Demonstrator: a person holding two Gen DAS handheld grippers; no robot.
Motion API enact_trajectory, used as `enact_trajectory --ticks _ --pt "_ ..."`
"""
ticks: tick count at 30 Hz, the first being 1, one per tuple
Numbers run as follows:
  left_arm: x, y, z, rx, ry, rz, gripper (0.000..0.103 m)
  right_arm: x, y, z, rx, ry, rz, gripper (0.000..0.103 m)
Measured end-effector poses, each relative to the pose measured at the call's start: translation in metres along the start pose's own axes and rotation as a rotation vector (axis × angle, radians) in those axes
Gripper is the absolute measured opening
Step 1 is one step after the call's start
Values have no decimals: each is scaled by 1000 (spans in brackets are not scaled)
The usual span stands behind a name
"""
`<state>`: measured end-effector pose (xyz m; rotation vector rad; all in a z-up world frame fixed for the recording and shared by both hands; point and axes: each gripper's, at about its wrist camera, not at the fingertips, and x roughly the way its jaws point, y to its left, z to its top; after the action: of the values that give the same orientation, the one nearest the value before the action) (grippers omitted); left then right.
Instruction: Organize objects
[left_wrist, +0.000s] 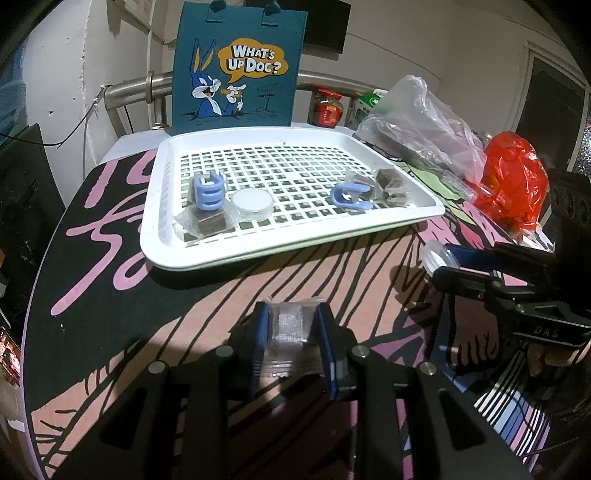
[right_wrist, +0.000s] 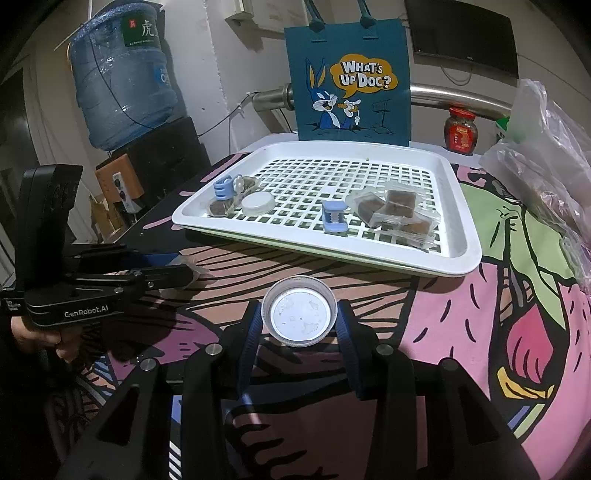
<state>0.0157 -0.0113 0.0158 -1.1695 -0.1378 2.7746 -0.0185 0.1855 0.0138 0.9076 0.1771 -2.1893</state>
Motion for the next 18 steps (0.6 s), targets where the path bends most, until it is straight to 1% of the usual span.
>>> enact_trajectory --ticks 14,18 --pt "1 -1 0 0 5 -12 26 -1 -5 1 33 -6 15 39" --pt "0 -3 0 7 1 -10 26 -9 -8 1 54 -51 29 39"
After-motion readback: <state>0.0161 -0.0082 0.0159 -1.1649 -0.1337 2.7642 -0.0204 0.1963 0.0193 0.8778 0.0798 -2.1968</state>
